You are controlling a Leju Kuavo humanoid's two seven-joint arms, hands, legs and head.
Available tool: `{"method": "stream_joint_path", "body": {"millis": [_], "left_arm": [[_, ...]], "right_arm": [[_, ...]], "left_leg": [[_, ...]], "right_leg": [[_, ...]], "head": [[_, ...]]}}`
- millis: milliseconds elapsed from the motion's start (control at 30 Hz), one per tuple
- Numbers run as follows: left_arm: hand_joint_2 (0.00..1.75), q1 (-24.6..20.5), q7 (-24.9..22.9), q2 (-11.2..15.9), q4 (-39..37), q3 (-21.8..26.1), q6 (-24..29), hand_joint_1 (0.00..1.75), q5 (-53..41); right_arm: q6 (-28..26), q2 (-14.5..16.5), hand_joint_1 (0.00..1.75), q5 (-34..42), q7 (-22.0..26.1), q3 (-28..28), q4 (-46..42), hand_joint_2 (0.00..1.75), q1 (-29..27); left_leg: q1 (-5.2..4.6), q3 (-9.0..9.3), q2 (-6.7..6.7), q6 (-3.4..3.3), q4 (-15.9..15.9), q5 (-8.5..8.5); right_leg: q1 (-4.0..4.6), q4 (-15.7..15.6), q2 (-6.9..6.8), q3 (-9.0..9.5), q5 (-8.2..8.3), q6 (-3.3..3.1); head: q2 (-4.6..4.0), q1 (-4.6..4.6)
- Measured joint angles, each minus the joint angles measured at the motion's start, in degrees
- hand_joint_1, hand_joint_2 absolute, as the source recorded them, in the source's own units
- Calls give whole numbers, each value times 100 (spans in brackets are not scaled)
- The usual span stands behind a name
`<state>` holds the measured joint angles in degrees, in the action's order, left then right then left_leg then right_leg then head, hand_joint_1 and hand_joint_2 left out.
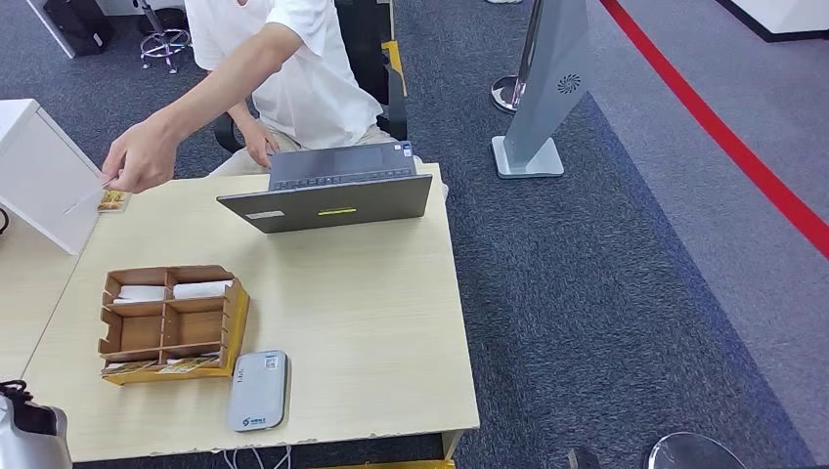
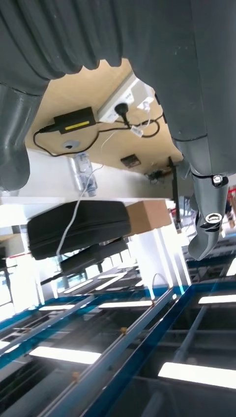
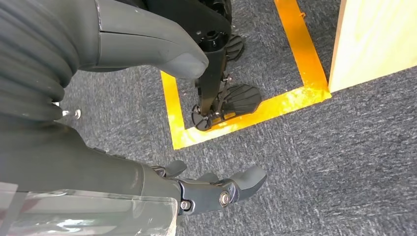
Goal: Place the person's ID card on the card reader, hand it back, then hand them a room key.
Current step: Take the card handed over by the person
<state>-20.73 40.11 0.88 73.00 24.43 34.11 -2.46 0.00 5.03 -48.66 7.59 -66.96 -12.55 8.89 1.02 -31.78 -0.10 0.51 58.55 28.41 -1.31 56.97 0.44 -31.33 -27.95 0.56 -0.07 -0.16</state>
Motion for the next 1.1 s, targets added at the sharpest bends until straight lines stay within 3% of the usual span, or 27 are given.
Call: {"method": "stream_joint_path", "body": {"millis": [133,333,533,1100], "left_arm": [[175,-174,-28,216,-380,-217,144,0,-449],[175,-749,-366,648,-1211,-610,523,0,-2627],[175,-1266,-807,769,-1703,-722,545,0,-4225],[175,-1512,-1078,773,-2075,-1053,552,0,-4639]], "right_arm": [[1,0,0,-36,-15,45,0,175,5],[9,0,0,-68,-56,147,0,175,27],[11,0,0,-61,-90,191,0,175,38],[9,0,0,-50,-90,191,4,175,31]], "left_leg": [[0,0,2,0,1,0],[1,-1,3,2,1,-2],[0,-1,4,1,2,-4],[0,-3,3,1,2,-4]], "right_leg": [[0,0,4,-3,0,0],[1,2,4,-3,3,-1],[0,2,6,-4,4,-1],[0,2,6,-6,4,-1]], "head": [[1,-1],[0,0],[0,0],[0,-1]]}}
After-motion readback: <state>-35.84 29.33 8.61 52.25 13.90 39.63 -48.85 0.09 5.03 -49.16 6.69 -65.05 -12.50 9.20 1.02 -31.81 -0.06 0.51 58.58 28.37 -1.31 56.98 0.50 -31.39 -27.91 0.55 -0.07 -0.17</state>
